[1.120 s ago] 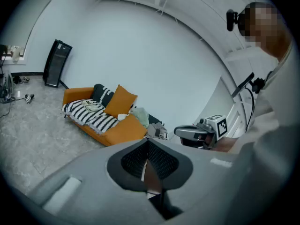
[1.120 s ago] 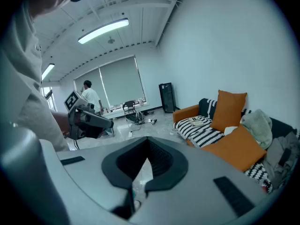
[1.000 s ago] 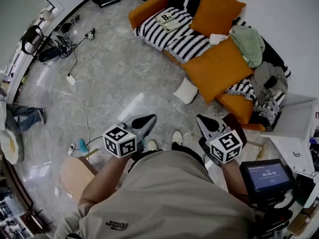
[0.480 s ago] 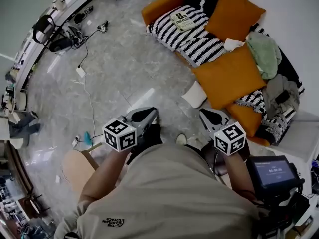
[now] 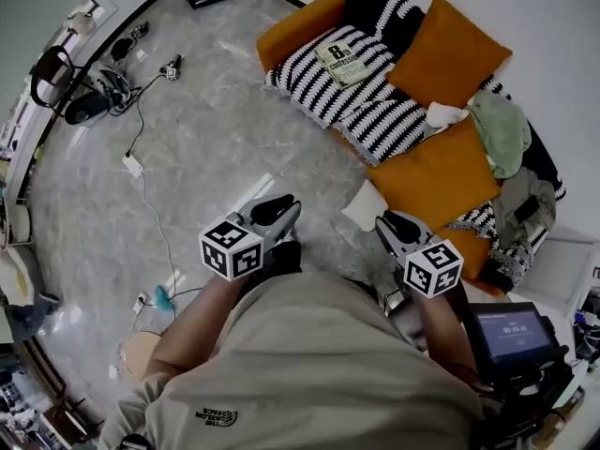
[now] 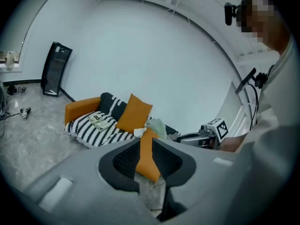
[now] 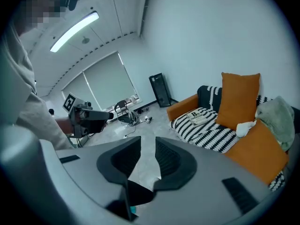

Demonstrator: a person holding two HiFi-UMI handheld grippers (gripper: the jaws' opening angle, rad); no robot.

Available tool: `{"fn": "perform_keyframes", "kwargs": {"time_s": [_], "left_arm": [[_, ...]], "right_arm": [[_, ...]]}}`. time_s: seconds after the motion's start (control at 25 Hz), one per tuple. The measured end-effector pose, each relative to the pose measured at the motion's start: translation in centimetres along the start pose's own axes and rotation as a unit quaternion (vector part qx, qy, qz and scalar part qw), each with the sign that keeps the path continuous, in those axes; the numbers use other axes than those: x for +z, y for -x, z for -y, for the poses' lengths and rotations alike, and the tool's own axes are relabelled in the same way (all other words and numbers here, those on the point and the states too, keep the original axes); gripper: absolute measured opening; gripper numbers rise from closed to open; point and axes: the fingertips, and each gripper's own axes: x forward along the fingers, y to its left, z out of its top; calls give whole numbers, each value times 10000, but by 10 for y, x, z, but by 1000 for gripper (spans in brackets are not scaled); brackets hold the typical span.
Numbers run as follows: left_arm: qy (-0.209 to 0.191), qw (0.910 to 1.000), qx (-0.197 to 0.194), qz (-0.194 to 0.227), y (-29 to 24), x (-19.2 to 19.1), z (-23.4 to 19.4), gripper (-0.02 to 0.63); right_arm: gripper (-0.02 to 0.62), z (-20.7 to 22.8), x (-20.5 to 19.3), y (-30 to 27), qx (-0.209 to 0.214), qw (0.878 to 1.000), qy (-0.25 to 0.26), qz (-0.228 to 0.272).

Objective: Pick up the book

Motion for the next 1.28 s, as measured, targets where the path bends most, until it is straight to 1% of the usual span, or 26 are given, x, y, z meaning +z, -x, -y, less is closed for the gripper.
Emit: {"fn": "perform_keyframes", "kwargs": {"time_s": [0.12,0.24,0.32,0.44,0.6,0.8,0.92,1.0,1.04,1.12,1.28], "left_arm": [[-99,9994,-239,-210,-2,30,-51,64],[-251,9977,-413,-466,-6,51,-101,64],[-282,9972,-428,-540,-12,62,-133,64],[-203,9976,-365,-561,-30,78,-172,64],[70,9981,-257,-559,-74,101,-217,66],[230,9962,-31,-840,-156,135,-284,71],[245,9949,17,-973,-173,139,-296,75],[179,9936,23,-1113,-200,144,-312,78],[147,9926,41,-1208,-223,147,-324,80],[130,9896,59,-1429,-269,154,-351,81],[13,9846,83,-1744,-349,160,-401,84]], "right_arm": [[97,2,36,-48,-208,9997,-127,36],[97,6,65,-95,-322,9989,-335,117],[97,13,80,-122,-366,9976,-560,158],[97,36,95,-152,-485,9925,-1089,253],[97,95,114,-194,-635,9862,-1503,265],[97,198,133,-272,-557,9785,-1984,120],[100,224,133,-287,-595,9755,-2114,91],[104,253,132,-306,-525,9734,-2232,43],[106,273,132,-320,-448,9706,-2367,10],[113,311,127,-347,-333,9612,-2736,-67],[115,375,113,-392,-426,9445,-3256,-120]]}}
